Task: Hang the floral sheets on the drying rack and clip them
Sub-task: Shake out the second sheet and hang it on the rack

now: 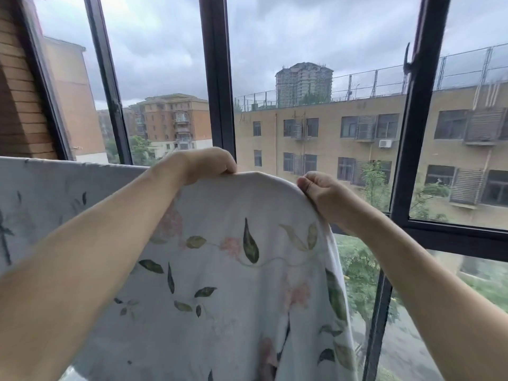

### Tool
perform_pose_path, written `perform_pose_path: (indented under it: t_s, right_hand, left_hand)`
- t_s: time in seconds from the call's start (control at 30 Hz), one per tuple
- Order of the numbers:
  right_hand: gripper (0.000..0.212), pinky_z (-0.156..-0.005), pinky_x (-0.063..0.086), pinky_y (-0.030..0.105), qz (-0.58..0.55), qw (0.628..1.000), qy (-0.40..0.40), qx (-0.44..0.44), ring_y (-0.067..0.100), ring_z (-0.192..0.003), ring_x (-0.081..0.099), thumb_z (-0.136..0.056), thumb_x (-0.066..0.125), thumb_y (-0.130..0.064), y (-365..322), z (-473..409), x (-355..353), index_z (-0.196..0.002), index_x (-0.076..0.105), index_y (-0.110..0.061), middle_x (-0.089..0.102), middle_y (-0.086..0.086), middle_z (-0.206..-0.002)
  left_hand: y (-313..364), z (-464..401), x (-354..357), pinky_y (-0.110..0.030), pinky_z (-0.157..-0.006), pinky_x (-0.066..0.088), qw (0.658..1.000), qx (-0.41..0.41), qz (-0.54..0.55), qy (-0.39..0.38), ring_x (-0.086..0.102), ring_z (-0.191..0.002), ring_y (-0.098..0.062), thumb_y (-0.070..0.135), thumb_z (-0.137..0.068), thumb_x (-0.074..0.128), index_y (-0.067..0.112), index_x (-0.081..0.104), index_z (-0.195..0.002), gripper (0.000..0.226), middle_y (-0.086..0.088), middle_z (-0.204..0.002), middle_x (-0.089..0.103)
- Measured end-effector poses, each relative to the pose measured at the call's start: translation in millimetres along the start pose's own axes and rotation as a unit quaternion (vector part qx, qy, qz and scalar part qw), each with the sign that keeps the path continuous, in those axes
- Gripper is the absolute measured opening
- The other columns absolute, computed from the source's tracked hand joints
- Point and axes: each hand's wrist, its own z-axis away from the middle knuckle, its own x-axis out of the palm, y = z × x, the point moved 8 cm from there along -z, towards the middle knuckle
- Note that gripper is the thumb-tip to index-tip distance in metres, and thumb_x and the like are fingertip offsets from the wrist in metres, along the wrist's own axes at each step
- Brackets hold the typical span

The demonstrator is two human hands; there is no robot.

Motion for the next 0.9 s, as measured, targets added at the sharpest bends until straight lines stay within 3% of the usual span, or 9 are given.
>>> perform_pose_path:
  t_s: [0.1,0.2,0.33,0.43,0.5,0.57,0.6,0.7,0.9]
  right_hand:
    - [0.028,-0.049,0.028,0.021,0.135,0.982,0.103,-0.08,0.013,-0.063,0.043,-0.103,0.039,-0.026,-26.8,8.0,-13.4,-0.086,0.053,-0.009,0.051,-0.001,-0.07]
    - [0.023,-0.048,0.027,0.013,0.227,0.939,0.185,-0.178,0.016,-0.066,0.045,-0.103,0.039,-0.021,-52.0,21.5,-17.7,-0.087,0.049,-0.008,0.049,-0.001,-0.078]
    - [0.023,-0.052,0.029,0.018,0.24,0.911,0.21,-0.261,0.016,-0.067,0.046,-0.1,0.047,-0.024,-64.5,34.0,-15.6,-0.088,0.052,-0.005,0.049,-0.003,-0.083]
    - [0.026,-0.061,0.039,0.003,0.099,0.962,0.152,-0.202,0.001,-0.077,0.052,-0.094,0.056,-0.037,-47.9,27.1,-14.9,-0.105,0.051,-0.014,0.054,-0.008,-0.09]
    - [0.036,-0.066,0.047,0.012,-0.022,0.993,0.065,-0.096,0.001,-0.089,0.058,-0.089,0.061,-0.042,-24.6,14.3,-5.3,-0.116,0.048,-0.021,0.059,-0.008,-0.1]
    - [0.027,-0.064,0.051,0.031,-0.021,0.998,-0.002,-0.054,0.018,-0.082,0.065,-0.086,0.067,-0.038,-10.2,7.8,11.6,-0.103,0.058,-0.019,0.066,0.001,-0.094]
    - [0.024,-0.06,0.049,0.033,0.001,0.998,-0.003,-0.061,0.022,-0.074,0.064,-0.085,0.068,-0.035,-6.5,6.5,16.9,-0.095,0.063,-0.014,0.067,0.004,-0.085]
    - [0.021,-0.052,0.039,0.023,0.015,0.994,0.06,-0.089,0.012,-0.058,0.051,-0.087,0.066,-0.031,0.1,8.0,20.1,-0.086,0.065,-0.01,0.058,-0.001,-0.068]
    - [0.031,-0.048,0.035,0.028,-0.037,0.973,0.211,-0.083,0.012,-0.053,0.043,-0.09,0.063,-0.035,26.9,24.9,18.7,-0.079,0.059,-0.006,0.051,-0.002,-0.061]
  left_hand:
    - [3.9,-8.4,-2.8,-0.02,-0.059,0.036,0.999,0.007,-0.039,0.034,0.043,-0.067,-0.016,0.01,-0.093,0.05,0.021,0.052,-0.072,0.024,0.005,-0.072,0.046]
    - [8.8,-9.5,-6.3,-0.021,-0.06,0.036,0.992,0.059,-0.015,0.113,0.045,-0.072,-0.017,0.015,-0.1,0.043,0.016,0.053,-0.076,0.026,0.002,-0.076,0.048]
    - [2.0,19.8,-19.9,-0.023,-0.061,0.035,0.927,0.198,0.091,0.305,0.045,-0.07,-0.005,0.019,-0.102,0.04,0.012,0.053,-0.086,0.022,0.002,-0.077,0.05]
    - [-0.3,20.8,-14.0,-0.02,-0.073,0.038,0.912,0.258,0.091,0.305,0.049,-0.08,-0.001,0.02,-0.101,0.041,0.011,0.055,-0.088,0.022,0.002,-0.088,0.055]
    - [6.6,14.3,-2.3,-0.031,-0.075,0.04,0.923,0.283,-0.008,0.261,0.053,-0.084,-0.014,0.032,-0.101,0.035,0.015,0.058,-0.084,0.033,0.001,-0.087,0.057]
    - [12.4,12.7,10.8,-0.034,-0.062,0.034,0.921,0.276,-0.12,0.249,0.052,-0.066,-0.021,0.04,-0.103,0.029,0.024,0.047,-0.064,0.046,0.003,-0.066,0.051]
    - [12.9,13.0,11.2,-0.032,-0.06,0.03,0.909,0.264,-0.156,0.281,0.049,-0.057,-0.02,0.04,-0.104,0.029,0.024,0.04,-0.056,0.052,0.004,-0.057,0.047]
    - [10.4,16.1,2.2,-0.029,-0.061,0.029,0.866,0.226,-0.175,0.41,0.05,-0.054,-0.026,0.038,-0.101,0.03,0.016,0.039,-0.049,0.058,-0.004,-0.051,0.05]
    - [7.4,14.9,8.3,-0.027,-0.055,0.024,0.811,0.246,-0.152,0.509,0.038,-0.045,-0.023,0.036,-0.096,0.031,0.019,0.037,-0.049,0.05,-0.001,-0.045,0.036]
